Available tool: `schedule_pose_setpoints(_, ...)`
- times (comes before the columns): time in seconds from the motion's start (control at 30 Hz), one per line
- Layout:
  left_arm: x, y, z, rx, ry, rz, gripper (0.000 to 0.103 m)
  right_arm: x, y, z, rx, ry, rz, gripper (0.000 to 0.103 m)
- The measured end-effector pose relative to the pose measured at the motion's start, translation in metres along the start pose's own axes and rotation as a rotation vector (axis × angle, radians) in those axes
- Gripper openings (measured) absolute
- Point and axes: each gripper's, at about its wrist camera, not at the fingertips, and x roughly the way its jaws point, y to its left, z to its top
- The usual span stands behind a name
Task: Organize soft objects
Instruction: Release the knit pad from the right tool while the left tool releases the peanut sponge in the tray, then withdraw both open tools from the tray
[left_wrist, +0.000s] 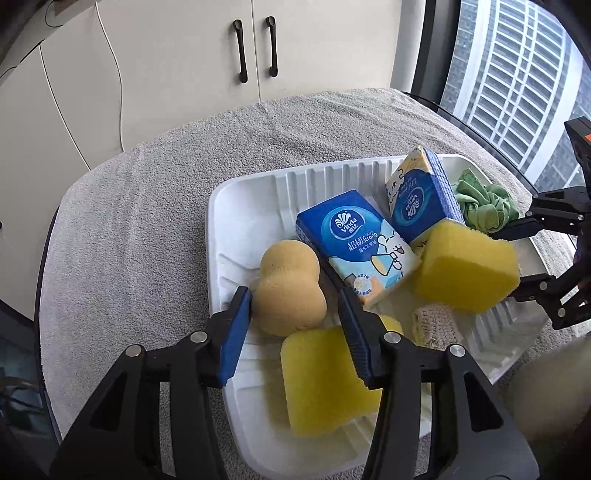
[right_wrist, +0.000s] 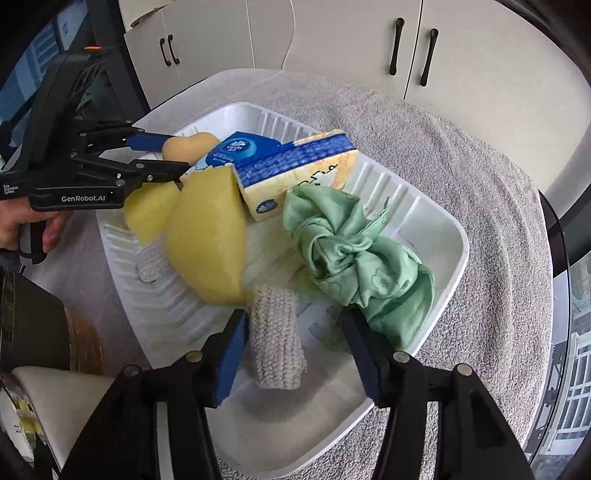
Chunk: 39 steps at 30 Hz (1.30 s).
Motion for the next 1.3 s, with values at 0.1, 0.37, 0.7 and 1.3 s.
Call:
schedule_pose_setpoints(0.1,-0.003,-0.005,-0.005,0.007,0.006,0.013,0.048,0.001,0.001,-0.001,-0.015,0.001,-0.006,0.058)
schedule_pose_setpoints(0.37,-0.014,-0.005,-0.018,-0.043,0.002,0.000,0.048,0.005,-0.004,0.004,-0.050,0.002,-0.022,0.058)
schedule_pose_setpoints(0.7,-0.020,-0.001,-0.023,-0.109,-0.022,-0.048,0.054,0.001,-0.003,0.011,-0.062,-0.029,-0.004,0.079)
schedule_pose_setpoints(1.3,-0.037,-0.003,-0.019,-0.121,-0.086,-0.013,0.086,-0.029,0.005,0.006,-0.089,-0.115,-0.045,0.083)
